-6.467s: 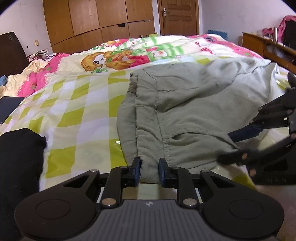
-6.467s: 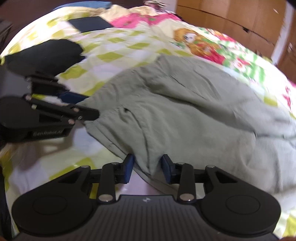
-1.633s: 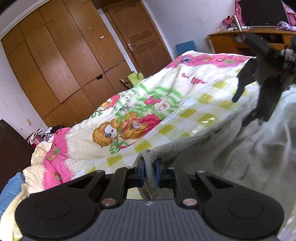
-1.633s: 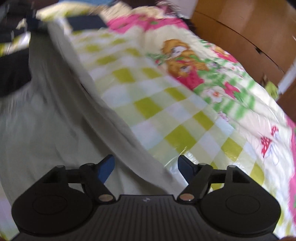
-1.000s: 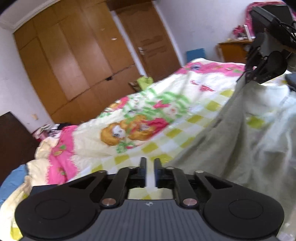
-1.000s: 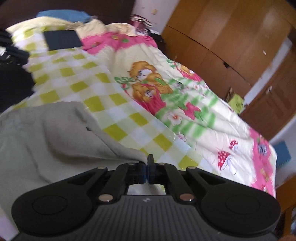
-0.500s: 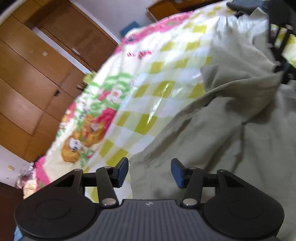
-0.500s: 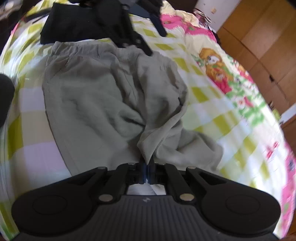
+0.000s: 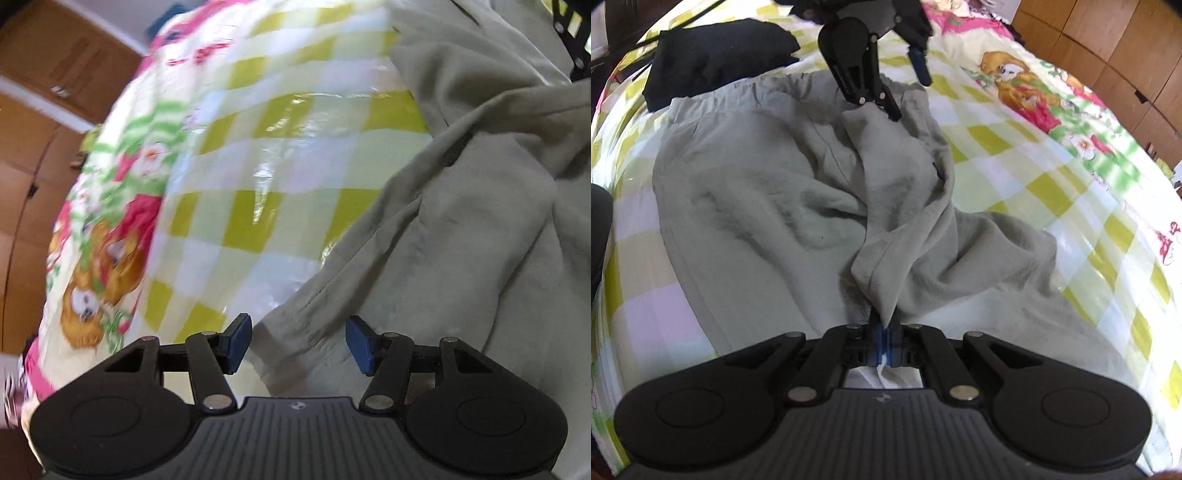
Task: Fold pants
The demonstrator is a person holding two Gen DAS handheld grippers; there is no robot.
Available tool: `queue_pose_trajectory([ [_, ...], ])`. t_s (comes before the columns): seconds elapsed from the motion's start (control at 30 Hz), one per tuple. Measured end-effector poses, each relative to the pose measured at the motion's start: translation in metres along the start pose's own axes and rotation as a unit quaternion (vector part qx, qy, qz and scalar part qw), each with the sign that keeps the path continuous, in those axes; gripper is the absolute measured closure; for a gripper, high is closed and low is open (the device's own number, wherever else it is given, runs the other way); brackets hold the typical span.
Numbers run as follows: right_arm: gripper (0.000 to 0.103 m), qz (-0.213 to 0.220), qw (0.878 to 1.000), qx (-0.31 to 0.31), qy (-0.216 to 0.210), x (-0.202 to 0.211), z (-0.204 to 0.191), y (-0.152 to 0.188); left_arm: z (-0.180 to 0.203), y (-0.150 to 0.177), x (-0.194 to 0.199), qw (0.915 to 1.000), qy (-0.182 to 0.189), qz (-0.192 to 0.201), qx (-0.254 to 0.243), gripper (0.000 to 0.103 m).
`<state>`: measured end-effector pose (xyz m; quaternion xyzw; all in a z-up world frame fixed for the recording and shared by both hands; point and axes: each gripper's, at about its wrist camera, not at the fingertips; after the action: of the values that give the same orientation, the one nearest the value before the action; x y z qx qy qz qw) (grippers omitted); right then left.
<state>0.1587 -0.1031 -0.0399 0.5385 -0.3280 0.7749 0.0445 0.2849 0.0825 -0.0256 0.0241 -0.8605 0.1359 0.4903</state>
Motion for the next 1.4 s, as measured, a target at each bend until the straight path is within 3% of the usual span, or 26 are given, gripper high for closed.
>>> queue_pose_trajectory([
  [0.07, 0.102, -0.002, 1.000, -0.002, -0.003, -0.001, 0.002, -0.002, -0.003, -0.004, -0.008, 0.9996, 0.014, -0.017, -0.015, 0.032],
  [0.13, 0.102, -0.002, 1.000, -0.006, -0.005, 0.001, 0.004, -0.003, -0.005, -0.007, -0.014, 0.9988, 0.030, -0.033, -0.019, 0.039],
  [0.2, 0.102, -0.006, 1.000, -0.011, -0.004, -0.001, 0.007, -0.002, -0.002, -0.010, -0.019, 0.9979, 0.037, -0.048, -0.024, 0.061],
  [0.23, 0.102, -0.010, 1.000, -0.014, -0.002, -0.002, 0.008, -0.001, 0.001, -0.011, -0.019, 0.9978, 0.032, -0.050, -0.030, 0.065],
  [0.3, 0.102, -0.014, 1.000, -0.024, 0.000, -0.002, 0.013, 0.000, 0.015, -0.008, -0.013, 0.9973, 0.007, -0.048, -0.056, 0.073],
  [0.37, 0.102, -0.013, 0.999, -0.030, 0.011, 0.002, 0.018, -0.002, 0.021, -0.003, -0.004, 0.9967, -0.022, -0.045, -0.065, 0.075],
  [0.5, 0.102, 0.019, 0.996, -0.028, 0.081, 0.024, 0.031, -0.015, 0.009, 0.010, 0.033, 0.9946, -0.102, -0.022, -0.004, 0.077],
  [0.6, 0.102, 0.056, 0.987, -0.030, 0.150, 0.050, 0.035, -0.028, 0.006, 0.030, 0.085, 0.9803, -0.186, 0.006, 0.065, 0.077],
  [0.67, 0.102, 0.080, 0.979, -0.022, 0.187, 0.070, 0.027, -0.032, 0.016, 0.048, 0.123, 0.9690, -0.221, 0.029, 0.107, 0.077],
  [0.77, 0.102, 0.097, 0.978, -0.017, 0.181, 0.087, 0.000, -0.026, 0.061, 0.079, 0.168, 0.9561, -0.249, 0.050, 0.146, 0.077],
  [0.87, 0.102, 0.076, 0.985, -0.005, 0.157, 0.070, -0.039, -0.009, 0.127, 0.110, 0.177, 0.9547, -0.242, 0.040, 0.169, 0.077],
  [1.03, 0.102, 0.026, 0.993, 0.003, 0.113, 0.033, -0.089, 0.013, 0.200, 0.137, 0.147, 0.9612, -0.214, -0.006, 0.174, 0.077],
  [1.13, 0.102, 0.015, 0.994, -0.008, 0.110, 0.030, -0.094, 0.014, 0.217, 0.142, 0.148, 0.9607, -0.210, -0.008, 0.181, 0.077],
  [1.4, 0.102, 0.011, 0.993, -0.009, 0.116, 0.035, -0.095, 0.011, 0.226, 0.150, 0.158, 0.9488, -0.222, 0.010, 0.224, 0.077],
])
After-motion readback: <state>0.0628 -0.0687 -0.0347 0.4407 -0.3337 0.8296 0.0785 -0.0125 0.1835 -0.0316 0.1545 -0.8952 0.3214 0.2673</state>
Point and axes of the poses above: each gripper's, at about its wrist camera, not at the fingertips, and x roughly against the way its jaws point, z to its right, y to its underside, and after that the axes turned 1 degree about -z, right-handed
